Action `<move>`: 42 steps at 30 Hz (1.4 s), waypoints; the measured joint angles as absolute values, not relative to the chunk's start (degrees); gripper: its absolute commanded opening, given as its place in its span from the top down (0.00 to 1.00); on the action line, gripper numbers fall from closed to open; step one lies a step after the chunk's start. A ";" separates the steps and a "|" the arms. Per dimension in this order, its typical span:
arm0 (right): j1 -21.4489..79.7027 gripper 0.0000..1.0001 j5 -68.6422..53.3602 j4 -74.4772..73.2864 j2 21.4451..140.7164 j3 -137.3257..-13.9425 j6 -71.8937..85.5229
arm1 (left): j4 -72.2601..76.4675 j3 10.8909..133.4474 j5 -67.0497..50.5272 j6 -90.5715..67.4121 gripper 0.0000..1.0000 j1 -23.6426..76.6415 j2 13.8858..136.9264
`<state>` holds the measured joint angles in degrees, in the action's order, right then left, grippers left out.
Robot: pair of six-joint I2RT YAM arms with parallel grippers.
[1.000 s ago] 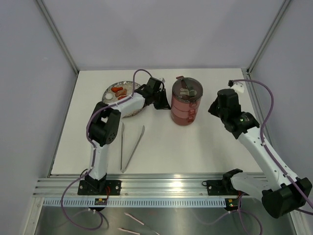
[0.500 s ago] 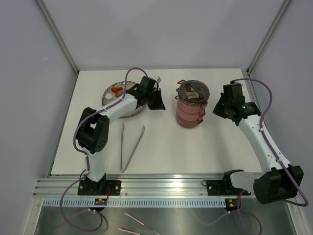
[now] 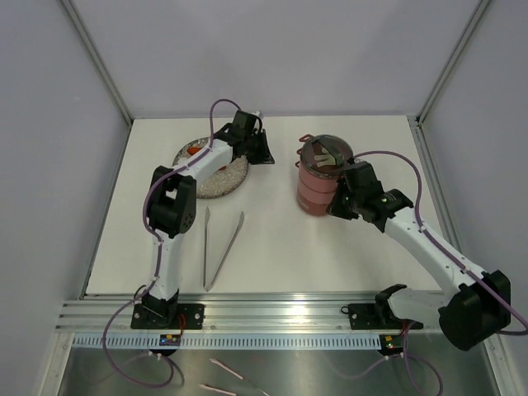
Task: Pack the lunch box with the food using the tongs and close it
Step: Close the fastener on the packing box.
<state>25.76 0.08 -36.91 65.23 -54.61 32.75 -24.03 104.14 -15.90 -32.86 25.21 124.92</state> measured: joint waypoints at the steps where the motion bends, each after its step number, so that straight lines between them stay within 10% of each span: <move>1: 25.87 1.00 0.64 -36.27 66.72 -54.57 33.34 | -24.53 104.07 -16.01 -32.86 1.00 25.08 125.03; 15: 9.93 1.00 10.66 -25.50 74.28 -54.11 32.16 | -24.10 97.76 -17.17 -31.55 1.00 20.25 122.41; 42: 9.76 1.00 9.61 -30.81 66.37 -60.86 30.17 | -18.68 104.73 -20.67 -35.68 1.00 28.60 109.75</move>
